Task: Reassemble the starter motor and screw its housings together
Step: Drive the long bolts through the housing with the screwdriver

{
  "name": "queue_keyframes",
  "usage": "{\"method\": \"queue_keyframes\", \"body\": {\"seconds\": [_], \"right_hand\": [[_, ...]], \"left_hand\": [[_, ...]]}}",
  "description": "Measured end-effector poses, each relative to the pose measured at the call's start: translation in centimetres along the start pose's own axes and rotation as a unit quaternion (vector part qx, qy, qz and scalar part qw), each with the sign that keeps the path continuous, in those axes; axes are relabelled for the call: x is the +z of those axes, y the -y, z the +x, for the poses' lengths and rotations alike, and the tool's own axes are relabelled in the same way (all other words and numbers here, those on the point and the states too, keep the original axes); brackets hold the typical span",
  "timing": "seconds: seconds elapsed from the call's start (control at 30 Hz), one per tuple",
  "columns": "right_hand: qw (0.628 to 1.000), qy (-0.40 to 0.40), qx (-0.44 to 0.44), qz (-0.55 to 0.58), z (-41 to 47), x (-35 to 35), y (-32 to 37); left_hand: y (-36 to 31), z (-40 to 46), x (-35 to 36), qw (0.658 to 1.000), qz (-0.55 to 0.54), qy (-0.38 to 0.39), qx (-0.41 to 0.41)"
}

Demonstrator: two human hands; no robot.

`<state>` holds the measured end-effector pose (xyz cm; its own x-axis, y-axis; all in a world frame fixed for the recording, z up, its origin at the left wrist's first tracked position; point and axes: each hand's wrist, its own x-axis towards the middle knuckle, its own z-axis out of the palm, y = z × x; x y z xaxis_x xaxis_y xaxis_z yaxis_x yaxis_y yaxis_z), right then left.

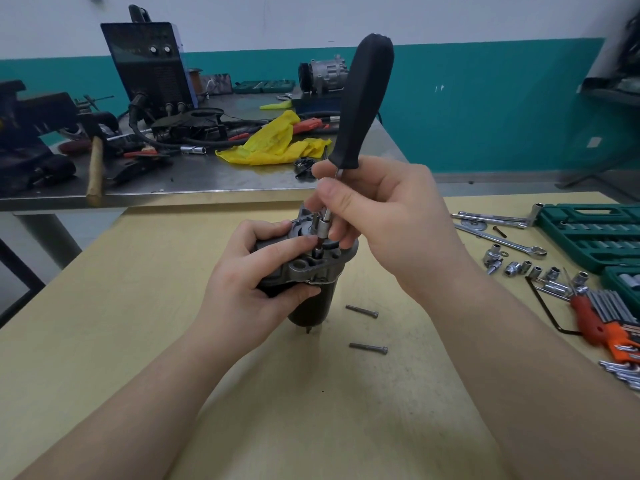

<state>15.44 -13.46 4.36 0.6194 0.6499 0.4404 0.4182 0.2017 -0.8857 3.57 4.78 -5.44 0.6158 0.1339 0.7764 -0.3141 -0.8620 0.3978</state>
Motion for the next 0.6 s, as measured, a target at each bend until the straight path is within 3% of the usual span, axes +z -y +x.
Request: {"method": "queue_keyframes", "body": {"seconds": [0.6], "right_hand": [[0.999,0.0,-0.005,0.032,-0.3,0.2,0.2]], "left_hand": [[0.0,0.0,0.1,1.0,-0.002,-0.002,-0.001]]}}
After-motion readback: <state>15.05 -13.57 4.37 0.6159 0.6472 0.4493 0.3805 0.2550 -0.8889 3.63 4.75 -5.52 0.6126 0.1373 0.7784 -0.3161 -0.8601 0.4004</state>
